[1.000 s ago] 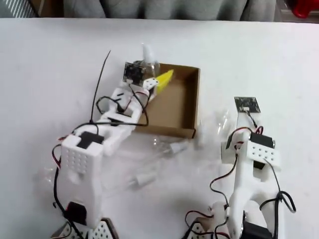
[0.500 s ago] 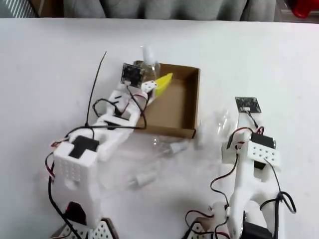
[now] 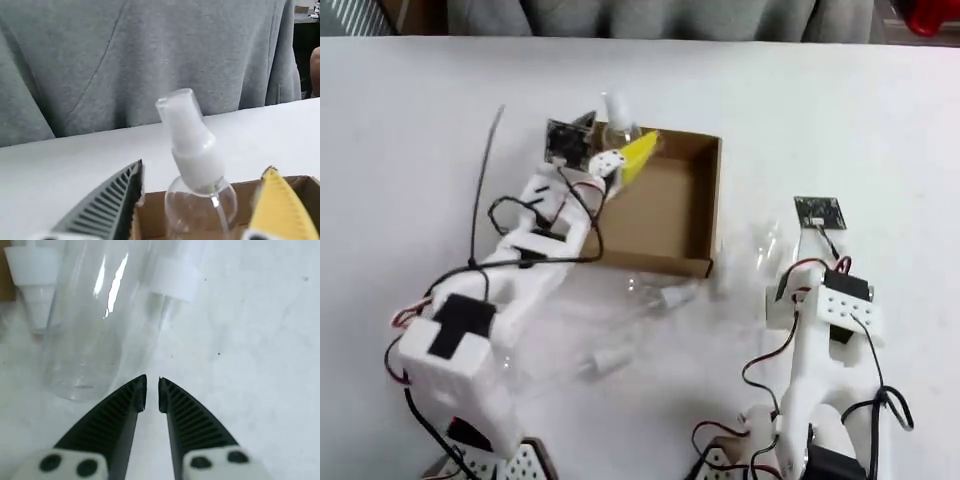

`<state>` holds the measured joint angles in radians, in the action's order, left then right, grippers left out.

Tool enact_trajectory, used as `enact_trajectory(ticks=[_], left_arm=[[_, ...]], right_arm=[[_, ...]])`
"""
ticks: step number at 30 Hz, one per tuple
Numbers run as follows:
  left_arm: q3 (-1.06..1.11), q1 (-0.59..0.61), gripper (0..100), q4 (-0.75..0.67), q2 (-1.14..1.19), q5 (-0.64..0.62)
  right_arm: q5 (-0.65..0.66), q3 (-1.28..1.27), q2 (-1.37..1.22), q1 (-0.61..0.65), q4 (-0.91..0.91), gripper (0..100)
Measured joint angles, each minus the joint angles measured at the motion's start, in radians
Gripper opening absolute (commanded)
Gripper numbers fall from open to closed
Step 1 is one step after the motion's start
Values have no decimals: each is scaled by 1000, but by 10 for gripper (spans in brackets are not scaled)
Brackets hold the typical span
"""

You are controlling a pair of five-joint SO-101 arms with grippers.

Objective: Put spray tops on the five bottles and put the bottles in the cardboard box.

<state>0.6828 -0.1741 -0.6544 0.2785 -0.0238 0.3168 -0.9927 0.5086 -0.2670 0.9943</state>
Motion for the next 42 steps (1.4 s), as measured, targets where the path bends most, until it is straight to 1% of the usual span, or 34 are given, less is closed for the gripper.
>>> enact_trajectory(ticks=[4, 11, 14, 16, 17, 20, 23, 26, 30, 34, 39, 42], left_arm=[[2, 20, 343, 163, -101, 0], [2, 25, 343, 595, -321, 0], [2, 25, 342, 727, -390, 0], [2, 25, 316, 781, -428, 0], [2, 25, 286, 806, -445, 0], [2, 21, 152, 873, -485, 0], [2, -6, 11, 928, -522, 0], [2, -43, 56, 970, -552, 0], [2, -106, 16, 1022, -563, 0], [-9, -170, 20, 1096, -560, -2], [-163, -173, 20, 1234, -427, -75], [-232, -181, 20, 1246, -305, -87]], right_arm=[[0, 0, 0, 0, 0, 17], [0, 0, 0, 0, 0, 17], [0, 0, 0, 0, 0, 17], [0, 0, 0, 0, 0, 17], [0, 0, 0, 0, 0, 17], [0, 0, 0, 0, 0, 17], [0, 0, 0, 0, 0, 17], [0, 0, 0, 0, 0, 17], [0, 0, 0, 0, 0, 17], [0, 0, 0, 0, 0, 17], [0, 0, 0, 0, 0, 17], [0, 0, 0, 0, 0, 17]])
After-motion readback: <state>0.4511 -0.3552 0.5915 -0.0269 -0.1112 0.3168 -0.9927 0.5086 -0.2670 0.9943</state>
